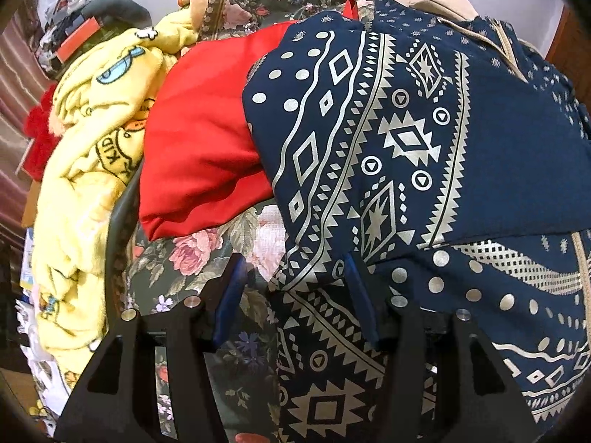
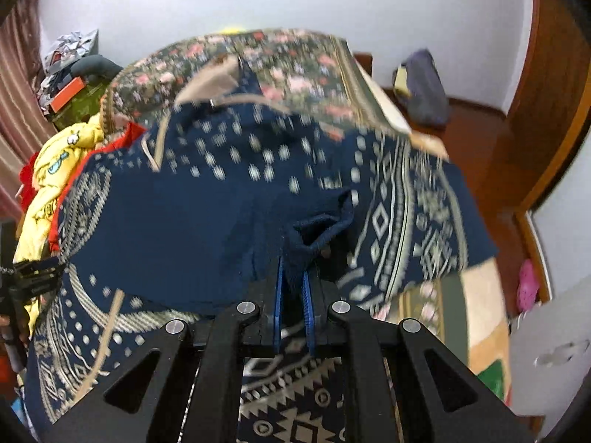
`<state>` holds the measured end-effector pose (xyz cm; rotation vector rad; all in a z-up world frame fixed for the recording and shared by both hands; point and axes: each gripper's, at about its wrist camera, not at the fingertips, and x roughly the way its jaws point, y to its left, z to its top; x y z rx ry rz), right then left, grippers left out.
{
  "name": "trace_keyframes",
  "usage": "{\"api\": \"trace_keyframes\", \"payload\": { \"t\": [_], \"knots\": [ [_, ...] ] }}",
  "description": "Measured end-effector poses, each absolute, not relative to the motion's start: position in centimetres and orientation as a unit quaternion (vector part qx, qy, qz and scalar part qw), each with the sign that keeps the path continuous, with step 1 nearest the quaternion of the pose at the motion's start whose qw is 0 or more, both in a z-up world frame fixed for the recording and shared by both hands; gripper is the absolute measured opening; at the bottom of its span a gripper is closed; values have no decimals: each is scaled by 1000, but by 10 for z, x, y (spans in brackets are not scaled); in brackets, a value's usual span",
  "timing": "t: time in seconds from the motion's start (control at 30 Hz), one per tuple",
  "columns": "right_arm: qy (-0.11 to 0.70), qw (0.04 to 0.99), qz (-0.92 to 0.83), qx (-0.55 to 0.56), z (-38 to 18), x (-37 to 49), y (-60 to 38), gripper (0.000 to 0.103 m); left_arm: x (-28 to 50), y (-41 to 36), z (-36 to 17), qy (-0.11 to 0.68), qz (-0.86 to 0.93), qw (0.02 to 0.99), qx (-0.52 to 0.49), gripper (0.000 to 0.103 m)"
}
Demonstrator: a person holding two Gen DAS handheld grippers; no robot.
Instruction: Fold large clothes
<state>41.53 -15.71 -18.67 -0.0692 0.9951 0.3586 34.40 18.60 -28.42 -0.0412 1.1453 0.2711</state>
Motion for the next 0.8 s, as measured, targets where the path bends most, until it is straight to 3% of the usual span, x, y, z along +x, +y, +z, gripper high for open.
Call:
{"api": "trace_keyframes", "payload": {
  "t": [0.17,0.33,0.43,0.57,0.8],
  "knots": [
    [502,848,171,-25,-199,411,-168,13,343,185,-280,555,134,821,-10,56],
    [519,836,171,-40,-196,405,-170,53,344,177,-258,559,125,820,-10,56],
    [508,843,172,-41,-186,401,-176,66,346,168,-236,543,113,832,-11,57],
    [489,853,178,-27,-168,398,-190,67,352,149,-204,509,102,854,-1,65],
    [465,871,154,26,-145,408,-235,67,372,111,-166,468,64,881,-24,71]
  ]
}}
